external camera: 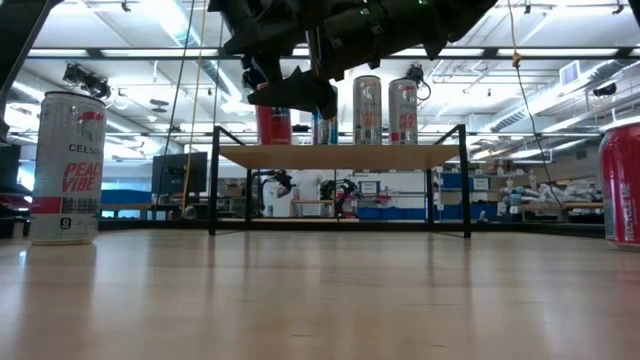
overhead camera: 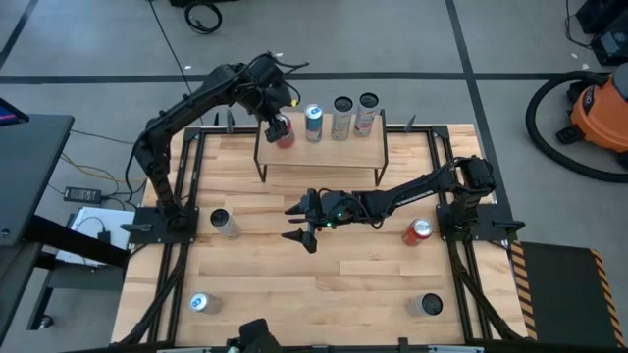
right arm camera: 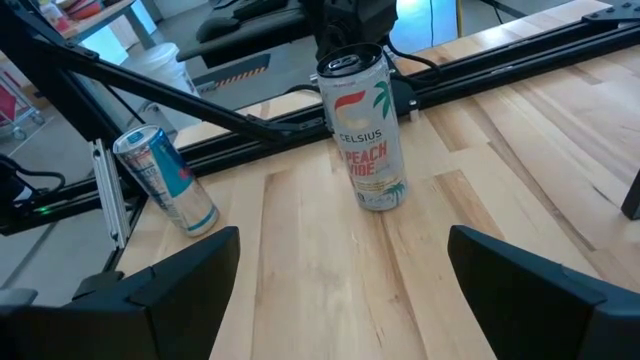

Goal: Place canned beverage on shelf
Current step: Put the left red soda can on the shelf

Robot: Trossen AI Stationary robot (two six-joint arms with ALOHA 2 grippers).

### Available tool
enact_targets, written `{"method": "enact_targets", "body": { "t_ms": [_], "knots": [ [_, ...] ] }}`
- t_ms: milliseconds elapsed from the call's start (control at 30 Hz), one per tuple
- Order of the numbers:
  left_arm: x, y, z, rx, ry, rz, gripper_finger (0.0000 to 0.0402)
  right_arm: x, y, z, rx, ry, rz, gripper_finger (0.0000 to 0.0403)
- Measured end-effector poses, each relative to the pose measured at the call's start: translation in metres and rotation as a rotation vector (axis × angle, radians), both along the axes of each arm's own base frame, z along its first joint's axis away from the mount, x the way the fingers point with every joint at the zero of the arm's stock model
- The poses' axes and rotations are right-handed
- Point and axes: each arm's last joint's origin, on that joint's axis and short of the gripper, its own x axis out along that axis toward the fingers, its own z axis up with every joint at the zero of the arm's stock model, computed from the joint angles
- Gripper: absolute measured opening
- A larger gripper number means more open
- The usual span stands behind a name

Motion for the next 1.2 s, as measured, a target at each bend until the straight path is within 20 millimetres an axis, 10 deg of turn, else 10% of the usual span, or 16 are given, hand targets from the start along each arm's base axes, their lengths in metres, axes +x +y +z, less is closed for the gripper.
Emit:
{"method": "enact_targets", "body": {
  "t_ms": [1000,1200],
  "knots": [
    [-0.0029,0.0035,0.0000,0.053,0.028,-0.039,0.0319,0.0001,0.0000,-0.0003,0.000,0.001,0.000,0.0368],
    [-0.0038,0.0031,0.0017,0.046,0.017,-0.025,0.0377,0.0001,0.0001,-0.0003,0.000,0.001,0.000,0.0368]
  ]
}}
